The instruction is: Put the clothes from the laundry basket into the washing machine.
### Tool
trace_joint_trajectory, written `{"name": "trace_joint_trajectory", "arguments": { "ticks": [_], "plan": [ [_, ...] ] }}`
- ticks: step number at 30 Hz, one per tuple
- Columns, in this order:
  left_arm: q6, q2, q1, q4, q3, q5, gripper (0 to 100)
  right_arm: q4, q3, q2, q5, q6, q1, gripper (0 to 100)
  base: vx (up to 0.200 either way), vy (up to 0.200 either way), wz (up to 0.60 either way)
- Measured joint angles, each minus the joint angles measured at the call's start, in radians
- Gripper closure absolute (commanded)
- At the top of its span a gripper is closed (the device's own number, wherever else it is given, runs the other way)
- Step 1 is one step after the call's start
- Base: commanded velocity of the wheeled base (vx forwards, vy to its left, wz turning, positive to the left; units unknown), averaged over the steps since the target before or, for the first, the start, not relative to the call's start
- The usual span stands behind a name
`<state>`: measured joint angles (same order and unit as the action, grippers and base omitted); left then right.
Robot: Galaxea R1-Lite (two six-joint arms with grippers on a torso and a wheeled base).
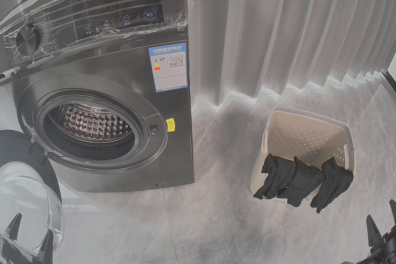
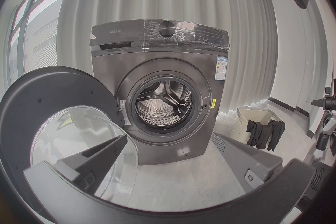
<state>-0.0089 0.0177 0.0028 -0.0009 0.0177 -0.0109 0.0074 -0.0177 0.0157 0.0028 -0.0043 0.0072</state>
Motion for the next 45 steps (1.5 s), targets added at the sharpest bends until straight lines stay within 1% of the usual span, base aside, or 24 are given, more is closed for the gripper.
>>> {"name": "trace_joint_trajectory", "arguments": {
  "ticks": [3,25,31,45],
  "plan": [
    [0.000,0.000,0.000,0.000,0.000,0.000,0,0.000,0.000,0.000,0.000,0.000,0.000,0,0.000,0.000,-0.60],
    [0.000,0.000,0.000,0.000,0.000,0.000,0,0.000,0.000,0.000,0.000,0.000,0.000,0,0.000,0.000,0.00],
    [0.000,0.000,0.000,0.000,0.000,0.000,0,0.001,0.000,0.000,0.000,0.000,0.000,0,0.000,-0.200,0.00],
    [0.001,0.000,0.000,0.000,0.000,0.000,0,0.000,0.000,0.000,0.000,0.000,0.000,0,0.000,0.000,0.00]
  ]
}}
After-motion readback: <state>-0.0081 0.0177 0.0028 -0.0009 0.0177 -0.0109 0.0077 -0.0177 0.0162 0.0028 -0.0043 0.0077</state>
